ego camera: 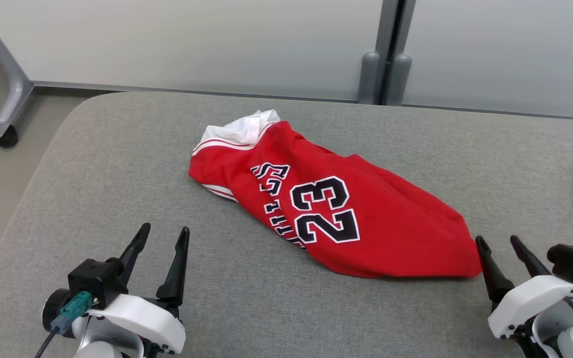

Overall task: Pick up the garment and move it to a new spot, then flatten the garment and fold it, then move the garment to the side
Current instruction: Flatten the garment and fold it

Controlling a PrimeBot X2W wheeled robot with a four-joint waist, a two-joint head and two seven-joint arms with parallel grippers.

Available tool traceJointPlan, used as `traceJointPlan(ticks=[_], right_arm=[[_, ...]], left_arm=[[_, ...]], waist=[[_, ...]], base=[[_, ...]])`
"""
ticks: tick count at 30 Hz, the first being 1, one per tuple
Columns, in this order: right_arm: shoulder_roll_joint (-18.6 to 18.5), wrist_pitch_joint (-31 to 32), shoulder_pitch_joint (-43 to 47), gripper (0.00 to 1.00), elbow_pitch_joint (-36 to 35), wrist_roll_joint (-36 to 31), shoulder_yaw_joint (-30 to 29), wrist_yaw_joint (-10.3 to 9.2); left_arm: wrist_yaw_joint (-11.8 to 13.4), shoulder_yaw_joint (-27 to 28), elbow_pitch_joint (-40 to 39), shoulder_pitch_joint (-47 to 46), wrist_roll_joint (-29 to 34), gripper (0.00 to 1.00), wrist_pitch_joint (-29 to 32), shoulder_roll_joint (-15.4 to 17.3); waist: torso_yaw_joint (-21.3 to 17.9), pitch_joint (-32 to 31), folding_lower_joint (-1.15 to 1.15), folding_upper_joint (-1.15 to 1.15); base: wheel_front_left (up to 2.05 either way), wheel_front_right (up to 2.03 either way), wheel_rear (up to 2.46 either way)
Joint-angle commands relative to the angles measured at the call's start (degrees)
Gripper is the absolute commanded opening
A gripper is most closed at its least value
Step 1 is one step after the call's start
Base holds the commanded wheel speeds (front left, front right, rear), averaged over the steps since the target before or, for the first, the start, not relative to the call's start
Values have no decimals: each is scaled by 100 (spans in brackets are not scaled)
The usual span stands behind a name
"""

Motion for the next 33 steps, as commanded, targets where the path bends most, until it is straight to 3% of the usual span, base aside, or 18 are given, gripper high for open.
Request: traceJointPlan(ticks=[1,14,15,16,18,26,33], right_arm=[[-13,105,20,100,45,6,0,1],[143,943,6,100,394,124,-67,1],[148,939,-10,85,395,135,-54,1],[150,931,-22,49,397,148,-37,1],[154,891,-49,0,391,176,10,1],[84,532,-173,0,121,388,172,1],[-172,221,-539,0,-824,1015,302,1]], left_arm=[[46,2,-35,71,35,100,-10,-3],[34,-108,-58,-1,26,100,-42,-146],[31,-110,-52,-14,29,100,-42,-146],[27,-113,-46,-24,31,100,-43,-147],[26,-117,-27,-29,28,100,-43,-147],[11,-130,70,-28,-27,100,-46,-164],[-31,-131,118,-64,-30,100,-79,-180]], waist=[[70,10,0,0],[201,170,0,0],[201,177,0,0],[199,181,0,0],[191,183,0,0],[61,117,0,0],[-102,69,0,0]], base=[[0,0,0],[0,0,0],[0,0,0],[0,0,0],[0,0,0],[0,0,0],[0,0,0]])
